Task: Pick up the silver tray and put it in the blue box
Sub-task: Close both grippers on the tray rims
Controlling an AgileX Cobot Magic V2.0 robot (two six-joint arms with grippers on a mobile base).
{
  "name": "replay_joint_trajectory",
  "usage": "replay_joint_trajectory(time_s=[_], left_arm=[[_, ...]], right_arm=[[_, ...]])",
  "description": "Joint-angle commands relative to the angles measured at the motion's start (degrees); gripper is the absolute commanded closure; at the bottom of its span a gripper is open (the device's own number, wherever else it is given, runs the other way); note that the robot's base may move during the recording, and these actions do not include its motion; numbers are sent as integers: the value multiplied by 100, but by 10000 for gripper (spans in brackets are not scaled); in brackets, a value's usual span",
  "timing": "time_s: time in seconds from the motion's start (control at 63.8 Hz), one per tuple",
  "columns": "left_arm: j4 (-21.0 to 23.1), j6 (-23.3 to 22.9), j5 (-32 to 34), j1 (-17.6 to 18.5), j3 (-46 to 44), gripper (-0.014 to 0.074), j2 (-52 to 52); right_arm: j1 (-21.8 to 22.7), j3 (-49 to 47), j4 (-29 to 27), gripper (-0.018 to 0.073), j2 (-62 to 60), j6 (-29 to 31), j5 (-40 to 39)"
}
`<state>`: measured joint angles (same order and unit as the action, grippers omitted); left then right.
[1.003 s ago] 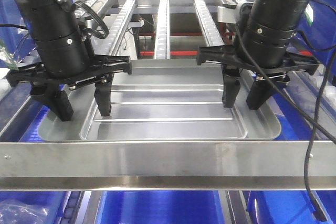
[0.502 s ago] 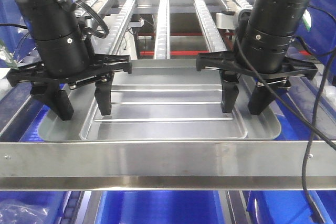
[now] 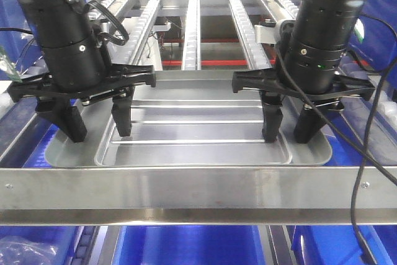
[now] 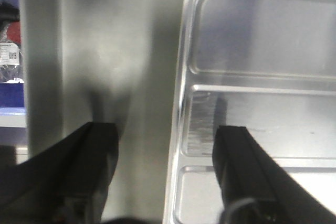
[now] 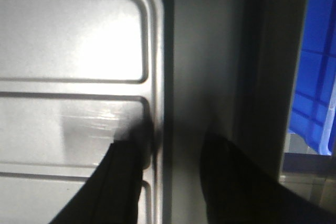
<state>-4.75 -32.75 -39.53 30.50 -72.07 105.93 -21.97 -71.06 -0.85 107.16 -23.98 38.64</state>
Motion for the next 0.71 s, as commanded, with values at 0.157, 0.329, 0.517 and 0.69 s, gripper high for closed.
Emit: replay_joint_trajectory(time_s=[0.157,0.329,0.517,0.69], left_arm=[[-46,-62,101,5,-170,325,-257],[-46,-52,100,5,-170,461,-257],[-46,-26,79,5,-170,549,-257],[-46,-26,79,5,-170,573,-257]], right_arm=[[-8,-149,-11,165,-218,59,-127],[-8,-149,-11,165,-218,59,-150],[-8,-149,-11,165,-218,59,-156],[-8,-149,-11,165,-218,59,-156]])
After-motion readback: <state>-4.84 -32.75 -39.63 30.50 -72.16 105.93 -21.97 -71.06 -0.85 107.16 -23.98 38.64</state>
